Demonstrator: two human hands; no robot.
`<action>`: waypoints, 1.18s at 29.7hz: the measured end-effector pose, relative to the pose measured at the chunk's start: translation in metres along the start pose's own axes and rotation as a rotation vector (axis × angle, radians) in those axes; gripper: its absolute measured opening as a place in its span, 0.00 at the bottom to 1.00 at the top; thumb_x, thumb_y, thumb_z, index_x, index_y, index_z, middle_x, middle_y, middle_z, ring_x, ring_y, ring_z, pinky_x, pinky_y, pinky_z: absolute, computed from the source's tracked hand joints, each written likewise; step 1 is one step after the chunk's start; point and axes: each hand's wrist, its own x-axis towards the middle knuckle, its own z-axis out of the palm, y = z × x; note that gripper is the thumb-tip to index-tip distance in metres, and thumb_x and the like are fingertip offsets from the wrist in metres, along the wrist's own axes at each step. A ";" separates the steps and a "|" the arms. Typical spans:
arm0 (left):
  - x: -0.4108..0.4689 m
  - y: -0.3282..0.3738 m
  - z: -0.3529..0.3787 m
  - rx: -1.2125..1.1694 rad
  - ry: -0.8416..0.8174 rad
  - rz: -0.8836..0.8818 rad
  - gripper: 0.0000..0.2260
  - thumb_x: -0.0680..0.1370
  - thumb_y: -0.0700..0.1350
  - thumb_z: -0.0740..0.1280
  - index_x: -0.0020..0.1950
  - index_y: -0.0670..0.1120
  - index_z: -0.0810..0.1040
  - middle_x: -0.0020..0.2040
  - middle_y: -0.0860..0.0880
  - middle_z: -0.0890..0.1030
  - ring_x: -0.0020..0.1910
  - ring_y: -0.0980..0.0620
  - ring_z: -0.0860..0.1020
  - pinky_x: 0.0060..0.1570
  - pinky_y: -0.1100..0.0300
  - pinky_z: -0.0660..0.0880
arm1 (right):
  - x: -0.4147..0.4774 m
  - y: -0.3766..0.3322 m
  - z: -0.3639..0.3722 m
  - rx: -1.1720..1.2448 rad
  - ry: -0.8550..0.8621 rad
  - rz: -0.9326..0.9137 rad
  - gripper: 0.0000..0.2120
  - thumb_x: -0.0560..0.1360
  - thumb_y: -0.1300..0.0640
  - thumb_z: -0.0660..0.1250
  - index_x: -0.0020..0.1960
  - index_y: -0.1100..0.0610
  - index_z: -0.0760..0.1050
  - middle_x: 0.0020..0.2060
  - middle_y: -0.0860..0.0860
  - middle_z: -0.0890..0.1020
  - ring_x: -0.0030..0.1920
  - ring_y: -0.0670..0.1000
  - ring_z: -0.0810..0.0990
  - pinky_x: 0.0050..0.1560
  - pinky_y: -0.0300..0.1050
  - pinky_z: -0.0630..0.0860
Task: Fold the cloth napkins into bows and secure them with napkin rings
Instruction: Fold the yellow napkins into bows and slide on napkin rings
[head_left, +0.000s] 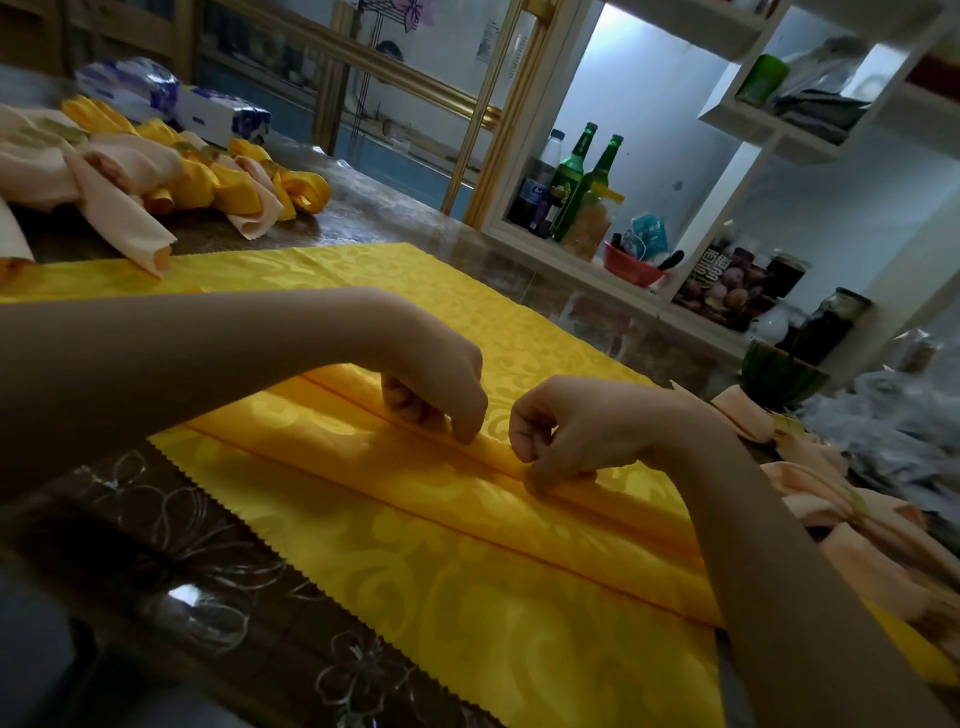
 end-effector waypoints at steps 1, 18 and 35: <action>0.001 -0.001 0.000 -0.033 0.000 -0.009 0.06 0.78 0.44 0.64 0.48 0.42 0.73 0.34 0.48 0.74 0.29 0.54 0.71 0.26 0.66 0.68 | -0.001 -0.001 0.000 0.003 -0.016 0.006 0.08 0.71 0.65 0.70 0.40 0.54 0.74 0.38 0.51 0.77 0.34 0.47 0.75 0.36 0.41 0.74; -0.007 0.002 0.011 0.127 0.158 0.033 0.14 0.77 0.52 0.65 0.59 0.47 0.77 0.58 0.47 0.77 0.54 0.49 0.77 0.46 0.60 0.74 | 0.000 -0.010 0.002 -0.045 0.036 0.099 0.09 0.74 0.58 0.69 0.54 0.52 0.75 0.44 0.49 0.76 0.45 0.49 0.74 0.46 0.42 0.73; -0.028 -0.004 0.020 0.090 0.085 0.110 0.04 0.75 0.46 0.66 0.41 0.50 0.73 0.36 0.54 0.73 0.32 0.57 0.71 0.30 0.67 0.68 | -0.004 -0.010 0.000 0.027 -0.146 0.005 0.09 0.71 0.64 0.71 0.45 0.56 0.72 0.38 0.54 0.78 0.34 0.49 0.79 0.36 0.39 0.78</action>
